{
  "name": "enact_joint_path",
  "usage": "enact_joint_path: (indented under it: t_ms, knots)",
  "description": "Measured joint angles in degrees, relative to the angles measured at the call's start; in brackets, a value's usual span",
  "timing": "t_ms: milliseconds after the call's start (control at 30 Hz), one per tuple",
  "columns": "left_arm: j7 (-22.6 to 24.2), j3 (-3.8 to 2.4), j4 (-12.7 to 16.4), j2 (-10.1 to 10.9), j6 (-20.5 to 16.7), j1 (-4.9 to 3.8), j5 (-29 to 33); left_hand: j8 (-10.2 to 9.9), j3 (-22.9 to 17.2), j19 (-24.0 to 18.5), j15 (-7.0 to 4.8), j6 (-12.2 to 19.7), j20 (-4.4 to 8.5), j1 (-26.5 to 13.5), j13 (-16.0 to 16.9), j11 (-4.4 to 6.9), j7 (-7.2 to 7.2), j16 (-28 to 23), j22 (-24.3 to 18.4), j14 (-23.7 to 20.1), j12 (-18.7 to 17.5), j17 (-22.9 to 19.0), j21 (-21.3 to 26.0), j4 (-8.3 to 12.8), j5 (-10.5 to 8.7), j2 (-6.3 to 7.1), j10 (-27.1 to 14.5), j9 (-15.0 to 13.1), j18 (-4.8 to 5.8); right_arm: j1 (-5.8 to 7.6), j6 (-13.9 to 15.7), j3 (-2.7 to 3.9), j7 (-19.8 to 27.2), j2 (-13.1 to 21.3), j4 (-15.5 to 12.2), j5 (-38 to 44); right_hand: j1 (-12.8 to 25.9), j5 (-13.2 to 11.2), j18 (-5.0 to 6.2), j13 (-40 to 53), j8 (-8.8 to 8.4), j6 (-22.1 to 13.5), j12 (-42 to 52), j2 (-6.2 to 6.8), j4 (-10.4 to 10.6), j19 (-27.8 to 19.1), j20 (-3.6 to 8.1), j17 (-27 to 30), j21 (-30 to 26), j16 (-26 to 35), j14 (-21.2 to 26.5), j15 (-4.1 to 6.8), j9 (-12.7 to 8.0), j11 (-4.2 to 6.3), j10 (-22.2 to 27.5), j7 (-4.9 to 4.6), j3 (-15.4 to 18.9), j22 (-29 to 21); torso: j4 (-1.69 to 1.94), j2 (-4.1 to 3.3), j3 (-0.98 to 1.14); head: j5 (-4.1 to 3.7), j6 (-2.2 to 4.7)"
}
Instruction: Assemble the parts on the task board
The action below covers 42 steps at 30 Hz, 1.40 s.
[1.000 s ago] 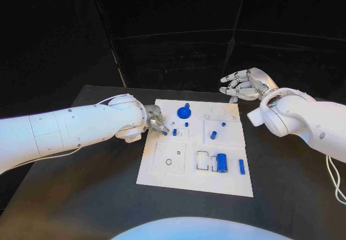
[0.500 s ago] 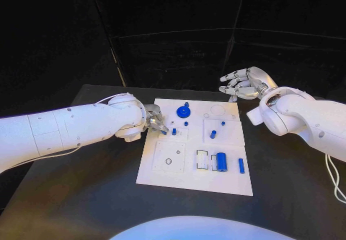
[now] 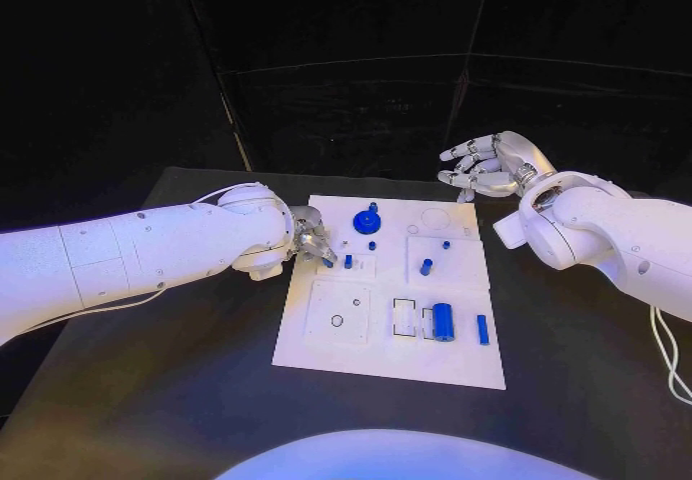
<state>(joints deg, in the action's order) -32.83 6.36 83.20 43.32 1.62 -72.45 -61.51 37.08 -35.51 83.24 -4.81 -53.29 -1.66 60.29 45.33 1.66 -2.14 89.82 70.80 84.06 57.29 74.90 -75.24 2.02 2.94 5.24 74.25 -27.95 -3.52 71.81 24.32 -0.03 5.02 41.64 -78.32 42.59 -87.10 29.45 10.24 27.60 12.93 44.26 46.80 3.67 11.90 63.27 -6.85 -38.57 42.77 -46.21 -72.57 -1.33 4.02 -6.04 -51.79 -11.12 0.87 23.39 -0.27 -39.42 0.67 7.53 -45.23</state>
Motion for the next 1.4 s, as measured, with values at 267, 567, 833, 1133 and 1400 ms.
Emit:
enact_joint_path:
  t_ms: [267,567,833,1133,1400]
  knots:
    - [-0.30,0.02,-0.34,-0.24,0.62,-0.01,-0.02,-0.07,2.24,0.17,0.00,-0.61,0.17,-0.11,0.22,0.20,0.21,0.00,0.20,0.00,0.40,0.00,0.00,-1.14,0.22,0.11,0.20,0.59,0.01,0.00,0.03,0.00,0.13,0.09,-0.12,0.00,0.00,0.00,0.00,-0.04,0.00,0.00,0.24,0.00,0.00,0.00,0.00,0.00,0.00,0.00,0.00,0.00,0.00,0.00,0.00,0.00,0.00,0.01,-0.01,0.00,-0.02,0.00,-0.15]
    - [-0.50,0.01,-0.65,-0.48,0.74,0.00,-0.05,-0.06,3.44,0.17,0.01,-1.07,0.17,-0.63,0.49,0.20,0.30,0.00,0.54,0.00,0.63,0.00,0.00,-2.19,0.22,-0.42,0.20,1.15,0.00,0.00,0.04,0.00,0.20,0.14,-0.16,0.00,0.00,0.00,0.00,-0.04,0.00,0.00,0.24,0.00,0.00,0.00,0.00,0.01,0.00,0.00,0.00,0.00,0.00,0.00,0.00,0.00,0.00,0.01,-0.02,0.01,-0.03,-0.03,-0.23]
    - [-0.59,0.06,-1.02,-0.74,0.78,0.04,-0.05,-0.18,4.93,0.34,0.01,-1.67,0.34,-1.59,0.75,0.40,0.48,0.00,0.81,0.00,0.85,0.00,0.00,-3.35,0.22,-0.82,0.39,1.55,0.00,0.00,0.04,0.00,0.23,0.13,-0.16,0.01,0.00,0.00,0.00,-0.04,0.00,0.00,0.23,0.00,0.00,0.00,0.00,0.01,0.00,0.00,0.00,0.00,0.00,0.00,0.00,0.00,0.00,0.01,-0.02,0.03,-0.03,-0.08,-0.23]
    - [-0.75,0.12,-1.39,-1.03,1.03,0.12,-0.05,-0.16,8.60,0.34,0.01,-2.22,0.34,-3.24,1.06,0.40,0.20,0.00,1.07,0.00,1.24,0.00,-0.26,-5.26,0.22,-0.46,0.39,2.54,0.00,0.00,0.04,0.00,0.26,0.09,-0.14,0.01,0.00,0.00,0.00,-0.03,0.00,0.00,0.23,0.00,-0.01,0.00,0.00,0.02,0.00,0.00,0.00,0.00,0.00,0.00,0.00,0.00,0.00,0.01,-0.02,0.02,-0.03,-0.15,-0.23]
    - [-0.83,0.10,-1.61,-1.12,1.14,0.11,-0.04,-0.49,13.10,0.34,0.01,-2.62,0.34,-4.45,1.21,0.40,0.21,0.00,1.29,0.00,1.24,0.00,-0.26,-7.39,0.21,-0.44,0.38,3.20,0.00,0.00,0.04,0.00,0.28,0.11,-0.13,0.01,0.00,0.00,0.00,-0.10,0.00,0.00,0.23,0.00,-0.01,0.00,0.00,0.02,0.00,0.27,0.00,0.00,0.00,0.00,0.00,0.00,0.01,0.01,-0.02,0.01,-0.03,-0.21,-0.28]
